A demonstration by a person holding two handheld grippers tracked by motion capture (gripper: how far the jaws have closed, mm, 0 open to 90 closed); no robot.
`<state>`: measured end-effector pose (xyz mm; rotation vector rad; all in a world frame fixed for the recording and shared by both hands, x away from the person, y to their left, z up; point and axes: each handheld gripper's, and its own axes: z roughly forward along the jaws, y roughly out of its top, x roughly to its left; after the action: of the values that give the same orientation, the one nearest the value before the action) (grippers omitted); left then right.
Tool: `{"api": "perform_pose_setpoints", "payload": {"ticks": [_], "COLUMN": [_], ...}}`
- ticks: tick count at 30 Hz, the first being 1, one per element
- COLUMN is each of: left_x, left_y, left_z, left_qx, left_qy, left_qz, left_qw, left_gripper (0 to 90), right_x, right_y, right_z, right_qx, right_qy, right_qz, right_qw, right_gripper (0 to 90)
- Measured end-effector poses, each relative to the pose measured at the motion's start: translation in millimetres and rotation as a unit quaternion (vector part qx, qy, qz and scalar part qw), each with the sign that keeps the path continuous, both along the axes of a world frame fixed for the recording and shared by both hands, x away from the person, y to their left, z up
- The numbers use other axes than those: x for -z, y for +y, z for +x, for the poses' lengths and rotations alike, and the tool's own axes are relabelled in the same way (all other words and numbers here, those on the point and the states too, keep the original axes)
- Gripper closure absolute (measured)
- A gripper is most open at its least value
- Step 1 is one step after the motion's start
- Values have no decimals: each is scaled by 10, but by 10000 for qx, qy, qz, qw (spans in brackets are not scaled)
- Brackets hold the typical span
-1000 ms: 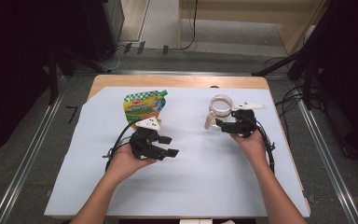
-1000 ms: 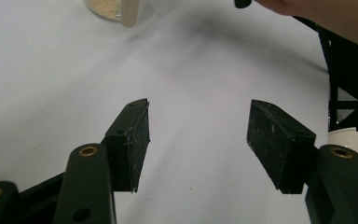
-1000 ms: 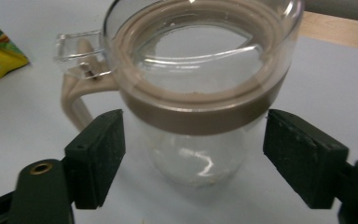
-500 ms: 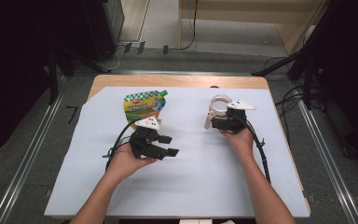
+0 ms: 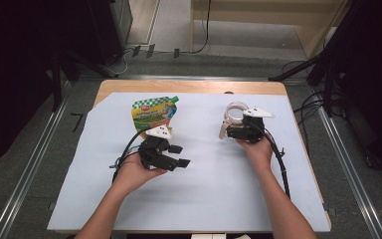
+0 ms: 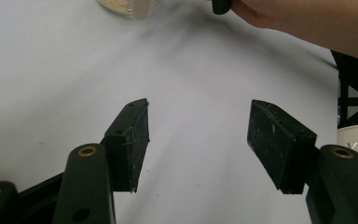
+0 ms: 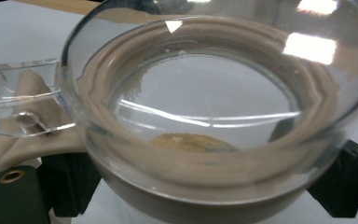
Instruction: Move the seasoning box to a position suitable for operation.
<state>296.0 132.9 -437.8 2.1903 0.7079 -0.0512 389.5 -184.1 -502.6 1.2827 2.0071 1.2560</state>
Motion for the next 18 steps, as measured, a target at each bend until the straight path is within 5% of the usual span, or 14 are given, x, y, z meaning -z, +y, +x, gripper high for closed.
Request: {"api": "perform_pose_setpoints", "payload": {"ticks": [5,18], "left_x": [-1,50], "left_y": [2,29], "left_z": [-2,35], "left_qx": [-13,-146], "left_qy": [-48,-19], "left_qz": [14,25], "left_qw": [10000,9999], "left_gripper": [396,404], "right_x": [-85,-217], "right_y": [17,0], "right_z": [-120,-639], "right_qx": [-212,-647], "right_qy": [-82,-60], "right_qz": [-84,228], "right_qw": [9997,9976], "right_gripper": [121,121]}}
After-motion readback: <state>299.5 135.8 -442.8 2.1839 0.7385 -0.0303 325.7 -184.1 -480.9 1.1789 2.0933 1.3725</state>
